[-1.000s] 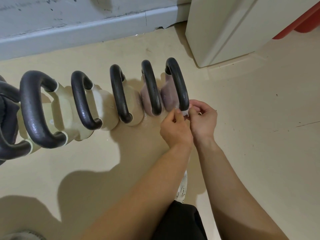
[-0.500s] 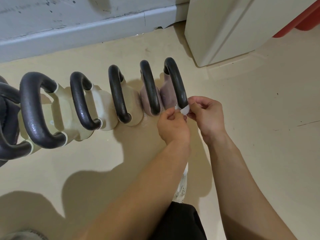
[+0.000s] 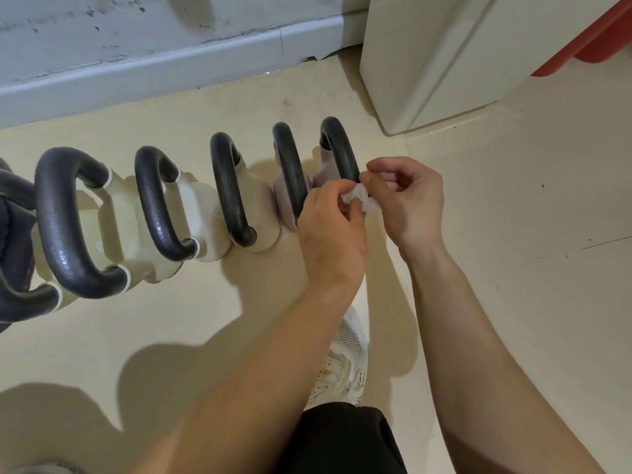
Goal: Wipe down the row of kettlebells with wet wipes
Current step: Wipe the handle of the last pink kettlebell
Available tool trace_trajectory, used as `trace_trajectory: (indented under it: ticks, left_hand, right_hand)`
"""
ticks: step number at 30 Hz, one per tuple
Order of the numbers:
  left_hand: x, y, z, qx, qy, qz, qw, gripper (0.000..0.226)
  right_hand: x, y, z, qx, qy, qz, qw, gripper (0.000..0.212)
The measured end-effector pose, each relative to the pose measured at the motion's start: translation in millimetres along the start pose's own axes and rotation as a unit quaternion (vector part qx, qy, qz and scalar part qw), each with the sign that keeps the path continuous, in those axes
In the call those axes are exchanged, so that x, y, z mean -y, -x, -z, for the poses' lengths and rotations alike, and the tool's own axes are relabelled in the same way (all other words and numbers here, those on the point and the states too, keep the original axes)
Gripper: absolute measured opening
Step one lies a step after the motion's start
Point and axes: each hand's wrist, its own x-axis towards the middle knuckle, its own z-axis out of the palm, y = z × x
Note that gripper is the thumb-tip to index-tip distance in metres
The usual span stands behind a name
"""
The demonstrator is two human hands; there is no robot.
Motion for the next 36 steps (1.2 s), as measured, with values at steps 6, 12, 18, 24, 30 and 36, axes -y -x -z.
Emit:
trace_trajectory:
  ticks: [6,12,18,24,30,36]
  left_hand:
    - [1,-15,14,0.038,-0.112,-0.153,0.981,0.01]
    - [10,-47,27,0.071,-0.212,-0.294,0.929,0.034]
    - [6,-85,24,0.076,-0.222,-0.255,0.938,0.017]
    - [-8,-117,29,0.15,-0.28,-0.196,0.928,0.033]
    - [-10,-98,41,0.191,-0.27,-0.216,0.919,0.037]
    - [-22,-130,35,0.194,-0.349,-0.235,0.886,0.036]
  right_hand:
    - [-16,20,8,0.032,0.017,0.08,0.996,0.034]
    - [-21,34,2,0.117,0.034,0.096,0.988,0.05]
    - [-3,-5,-16,0.144,0.041,0.119,0.981,0.048]
    - [8,-41,-23,0.15,-0.014,0.071,0.986,0.04]
    - [-10,-32,-12,0.152,-0.091,0.084,0.981,0.038]
    - [4,-54,-33,0.145,-0.015,0.052,0.988,0.039]
